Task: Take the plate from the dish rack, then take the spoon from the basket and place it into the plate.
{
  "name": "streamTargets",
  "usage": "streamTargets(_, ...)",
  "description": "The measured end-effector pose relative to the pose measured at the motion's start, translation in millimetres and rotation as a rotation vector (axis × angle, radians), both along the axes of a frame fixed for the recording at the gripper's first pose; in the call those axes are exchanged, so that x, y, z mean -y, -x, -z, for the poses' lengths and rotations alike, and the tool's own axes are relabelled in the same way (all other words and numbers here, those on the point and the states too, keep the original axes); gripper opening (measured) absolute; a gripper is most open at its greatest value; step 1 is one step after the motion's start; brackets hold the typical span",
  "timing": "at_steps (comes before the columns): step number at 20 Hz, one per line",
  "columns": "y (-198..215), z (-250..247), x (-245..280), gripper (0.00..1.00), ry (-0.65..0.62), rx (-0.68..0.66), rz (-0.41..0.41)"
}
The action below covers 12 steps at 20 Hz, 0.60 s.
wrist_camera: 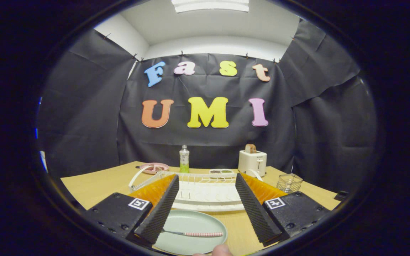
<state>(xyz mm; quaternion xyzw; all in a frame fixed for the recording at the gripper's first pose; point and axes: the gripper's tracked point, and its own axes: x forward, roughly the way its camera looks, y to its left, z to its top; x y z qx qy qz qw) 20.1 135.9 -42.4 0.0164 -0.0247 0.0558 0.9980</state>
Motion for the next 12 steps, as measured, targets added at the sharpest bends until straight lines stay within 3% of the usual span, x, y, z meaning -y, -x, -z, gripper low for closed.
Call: streamTargets(12,-9,15,2,1.00,-0.036,-0.041,0.018)
